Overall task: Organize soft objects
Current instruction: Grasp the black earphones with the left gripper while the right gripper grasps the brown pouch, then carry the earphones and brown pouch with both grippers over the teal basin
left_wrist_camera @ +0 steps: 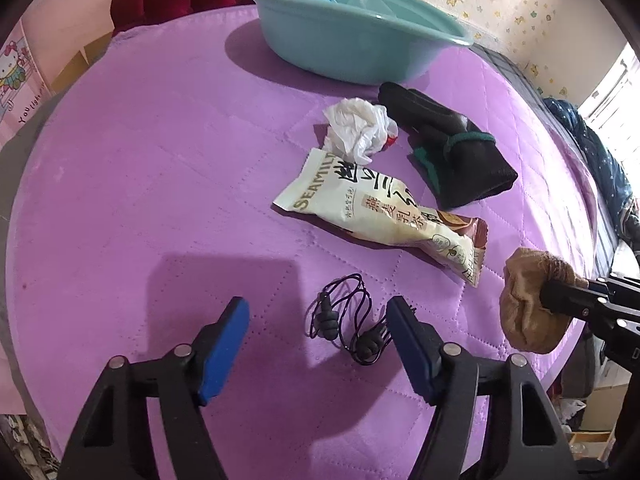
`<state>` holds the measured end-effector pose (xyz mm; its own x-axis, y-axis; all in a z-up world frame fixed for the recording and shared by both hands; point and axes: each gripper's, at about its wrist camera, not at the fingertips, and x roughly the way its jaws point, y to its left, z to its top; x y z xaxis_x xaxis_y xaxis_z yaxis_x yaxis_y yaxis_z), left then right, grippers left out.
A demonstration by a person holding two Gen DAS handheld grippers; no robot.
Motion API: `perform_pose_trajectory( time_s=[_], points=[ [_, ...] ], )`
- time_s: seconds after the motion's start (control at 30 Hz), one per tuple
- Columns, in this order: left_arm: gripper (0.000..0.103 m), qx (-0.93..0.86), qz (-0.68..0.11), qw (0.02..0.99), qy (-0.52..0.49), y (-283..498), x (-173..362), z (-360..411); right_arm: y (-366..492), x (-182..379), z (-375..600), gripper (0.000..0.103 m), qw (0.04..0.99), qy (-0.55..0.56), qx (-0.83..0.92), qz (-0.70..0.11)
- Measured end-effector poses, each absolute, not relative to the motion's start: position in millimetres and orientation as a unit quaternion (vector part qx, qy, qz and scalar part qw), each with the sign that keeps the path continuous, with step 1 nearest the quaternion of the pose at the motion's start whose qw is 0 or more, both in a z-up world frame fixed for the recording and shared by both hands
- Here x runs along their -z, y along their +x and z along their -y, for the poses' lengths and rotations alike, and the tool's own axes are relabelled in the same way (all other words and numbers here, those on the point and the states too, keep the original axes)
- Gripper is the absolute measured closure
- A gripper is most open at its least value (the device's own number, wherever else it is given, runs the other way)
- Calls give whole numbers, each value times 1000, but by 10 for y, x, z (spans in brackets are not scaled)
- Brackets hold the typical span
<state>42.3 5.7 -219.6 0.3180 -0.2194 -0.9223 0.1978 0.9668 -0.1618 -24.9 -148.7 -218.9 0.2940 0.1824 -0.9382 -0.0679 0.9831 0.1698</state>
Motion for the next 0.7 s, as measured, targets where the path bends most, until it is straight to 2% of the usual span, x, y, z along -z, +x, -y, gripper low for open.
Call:
perform_pose_trajectory(
  time_s=[0.03,0.1,0.17,0.37,0.7],
  points=[
    [31,136,-573,808,-15,433,2212,-50,-250,2189,1488,89,803,49,-78,-589],
    [46,149,-581,800,-25,451,2259,-34,-240,2191,1492,89,802,49,-77,-590],
    [78,152,-586,795,-26,439,2294,-26,-230,2191,1490,89,802,49,-77,-591],
    [83,167,-562,810,-34,364,2178,-71,-200,2167,1477,89,802,44,-79,-591],
    [85,172,-534,826,-43,305,1858,-126,-180,2044,1451,89,807,36,-87,-583]
  ],
)
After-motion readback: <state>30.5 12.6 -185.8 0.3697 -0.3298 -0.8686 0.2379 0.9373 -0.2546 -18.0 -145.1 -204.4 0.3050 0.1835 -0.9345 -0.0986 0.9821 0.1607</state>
